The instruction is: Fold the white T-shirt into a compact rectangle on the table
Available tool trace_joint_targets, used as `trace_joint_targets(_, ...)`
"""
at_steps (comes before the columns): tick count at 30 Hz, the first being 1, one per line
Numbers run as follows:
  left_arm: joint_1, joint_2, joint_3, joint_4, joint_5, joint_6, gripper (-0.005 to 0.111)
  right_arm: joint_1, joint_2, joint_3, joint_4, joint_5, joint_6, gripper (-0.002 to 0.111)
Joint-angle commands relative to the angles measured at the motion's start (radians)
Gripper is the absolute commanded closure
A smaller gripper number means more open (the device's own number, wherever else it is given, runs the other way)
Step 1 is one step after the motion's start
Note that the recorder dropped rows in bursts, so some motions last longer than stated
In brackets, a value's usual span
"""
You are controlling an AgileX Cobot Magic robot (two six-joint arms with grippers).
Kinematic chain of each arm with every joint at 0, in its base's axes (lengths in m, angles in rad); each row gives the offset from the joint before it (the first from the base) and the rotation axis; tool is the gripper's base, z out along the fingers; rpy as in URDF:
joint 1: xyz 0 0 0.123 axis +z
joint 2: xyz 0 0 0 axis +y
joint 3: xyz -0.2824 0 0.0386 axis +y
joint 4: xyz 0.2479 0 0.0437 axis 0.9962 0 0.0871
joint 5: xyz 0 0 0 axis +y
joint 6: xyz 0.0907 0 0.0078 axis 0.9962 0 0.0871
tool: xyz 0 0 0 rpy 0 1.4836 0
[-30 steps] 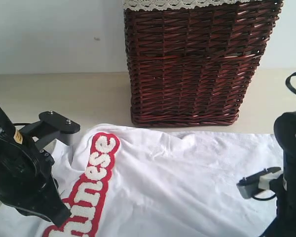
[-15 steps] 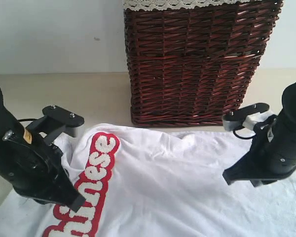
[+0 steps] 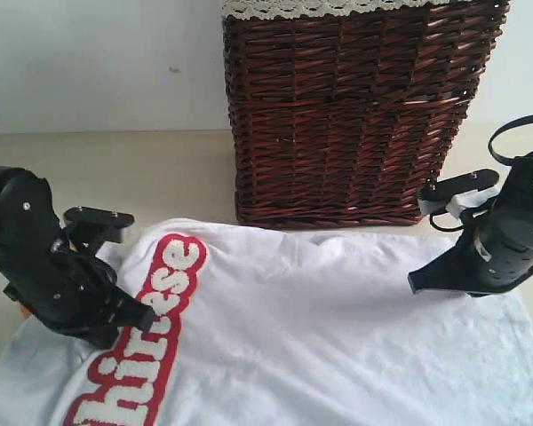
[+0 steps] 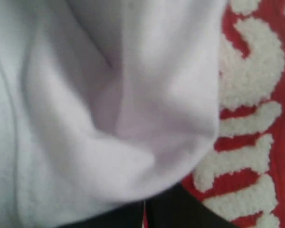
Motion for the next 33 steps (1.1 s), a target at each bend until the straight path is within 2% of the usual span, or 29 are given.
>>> trace_joint_targets(1,0.114,0.073,-0.010,0.027,0.074,-0.017,0.107,-0.015,0.083,-0.073,-0.024,-0.057,-0.030,0.108)
trace_joint_targets(4,0.144,0.088,-0.010,0.016,0.105,-0.018,0.107,-0.015,0.143,-0.128,-0.024,-0.053,-0.043,0.108)
trace_joint_targets(9,0.120,0.088,-0.010,-0.026,0.200,0.040,0.107,-0.015,0.191,-0.175,-0.024,-0.049,-0.077,0.108)
trace_joint_targets(15,0.113,0.088,-0.010,-0.019,0.315,0.062,0.107,-0.015,0.115,-0.174,0.034,0.006,-0.113,0.108)
trace_joint_targets(21,0.113,0.048,-0.010,-0.021,0.322,0.071,0.107,-0.011,-0.033,-0.162,0.185,0.007,-0.237,0.108)
trace_joint_targets(29,0.113,-0.159,-0.030,-0.022,0.268,0.073,0.106,-0.011,-0.272,-0.154,0.566,-0.023,-0.610,0.108)
trace_joint_targets(31,0.120,-0.210,-0.041,-0.020,0.243,0.073,0.099,-0.011,-0.322,-0.160,0.633,0.005,-0.681,0.108)
trace_joint_targets(33,0.134,-0.237,-0.060,-0.018,0.222,0.067,0.085,-0.011,-0.365,-0.175,0.673,0.053,-0.724,0.108)
